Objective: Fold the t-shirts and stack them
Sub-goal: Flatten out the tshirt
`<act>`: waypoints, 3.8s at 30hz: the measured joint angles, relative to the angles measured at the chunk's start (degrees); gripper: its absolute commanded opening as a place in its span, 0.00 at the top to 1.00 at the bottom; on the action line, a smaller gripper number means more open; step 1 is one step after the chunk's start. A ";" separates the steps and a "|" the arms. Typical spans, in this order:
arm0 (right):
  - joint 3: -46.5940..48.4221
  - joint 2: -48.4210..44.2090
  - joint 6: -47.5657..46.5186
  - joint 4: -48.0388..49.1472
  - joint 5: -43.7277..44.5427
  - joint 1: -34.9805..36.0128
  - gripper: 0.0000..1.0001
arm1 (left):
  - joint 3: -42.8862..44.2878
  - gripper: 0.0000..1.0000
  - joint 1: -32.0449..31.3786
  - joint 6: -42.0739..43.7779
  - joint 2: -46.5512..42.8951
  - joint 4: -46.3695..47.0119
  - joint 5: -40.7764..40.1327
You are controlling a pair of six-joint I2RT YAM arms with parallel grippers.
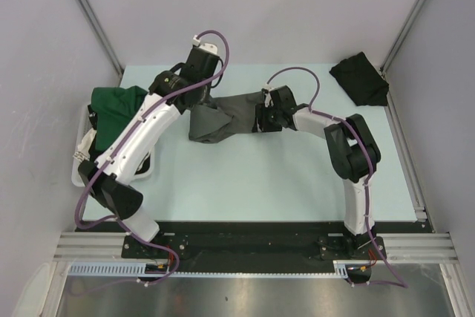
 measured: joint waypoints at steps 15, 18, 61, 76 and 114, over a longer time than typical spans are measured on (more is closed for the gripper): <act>0.00 0.96 1.03 2.47 -1.29 -1.16 1.00 | -1.25 1.00 -0.22 0.02 -0.42 -0.17 -0.11; 0.00 0.04 1.03 1.60 -1.49 -1.86 1.00 | -1.44 1.00 -0.26 0.15 -0.42 -0.02 -0.96; 19.37 -25.40 -4.15 -16.24 3.80 -29.18 1.00 | 1.36 1.00 14.14 0.96 -0.31 3.65 -6.69; 20.17 -29.66 -4.17 -16.55 4.63 -29.29 1.00 | 1.36 1.00 14.25 0.13 -3.76 3.67 -2.29; 17.73 -75.52 2.23 -46.69 21.09 -23.45 1.00 | -21.42 1.00 10.01 -6.32 -56.39 3.41 12.02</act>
